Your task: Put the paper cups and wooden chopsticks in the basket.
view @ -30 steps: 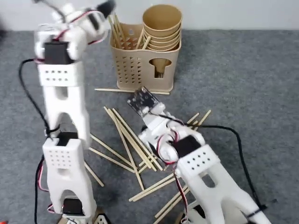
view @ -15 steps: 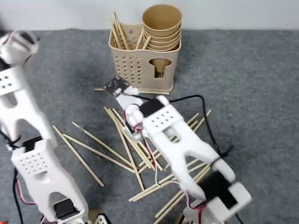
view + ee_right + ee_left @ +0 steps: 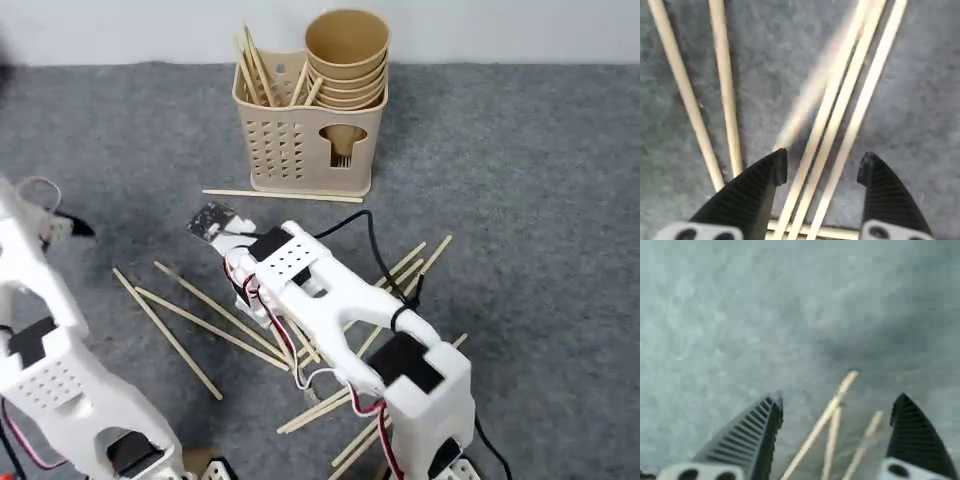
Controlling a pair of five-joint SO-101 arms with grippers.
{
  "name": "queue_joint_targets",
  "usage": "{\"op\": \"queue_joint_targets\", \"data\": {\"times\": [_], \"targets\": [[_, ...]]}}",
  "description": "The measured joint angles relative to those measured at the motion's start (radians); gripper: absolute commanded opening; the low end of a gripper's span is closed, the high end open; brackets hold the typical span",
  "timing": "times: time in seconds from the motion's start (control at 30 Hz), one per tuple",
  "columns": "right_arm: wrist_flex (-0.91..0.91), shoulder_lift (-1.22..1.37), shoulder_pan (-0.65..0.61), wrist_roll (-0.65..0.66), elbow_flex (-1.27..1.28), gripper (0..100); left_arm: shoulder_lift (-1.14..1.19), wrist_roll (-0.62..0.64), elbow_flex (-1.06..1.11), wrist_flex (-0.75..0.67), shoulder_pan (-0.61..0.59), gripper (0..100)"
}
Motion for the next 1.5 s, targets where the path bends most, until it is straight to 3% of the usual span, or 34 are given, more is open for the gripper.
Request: {"op": "queue_joint_targets", "data": {"times": [0.33,0.53,0.6,1.2,1.5], "targets": [[-0.008,0.083,0.0,-0.015,-0.025,22.7,-0.003,0.0,0.078,-0.002,-0.009,33],[-0.066,0.078,0.011,-0.071,-0.021,0.0,-0.003,0.0,0.078,0.002,-0.009,33],[-0.103,0.077,0.014,-0.072,-0.021,3.5,-0.003,0.0,0.078,0.002,-0.009,33],[-0.135,0.078,0.014,-0.072,-0.018,0.8,-0.003,0.0,0.084,0.002,-0.015,33],[-0.143,0.068,0.014,0.074,-0.018,0.8,-0.003,0.0,0.084,0.002,-0.055,33]]}}
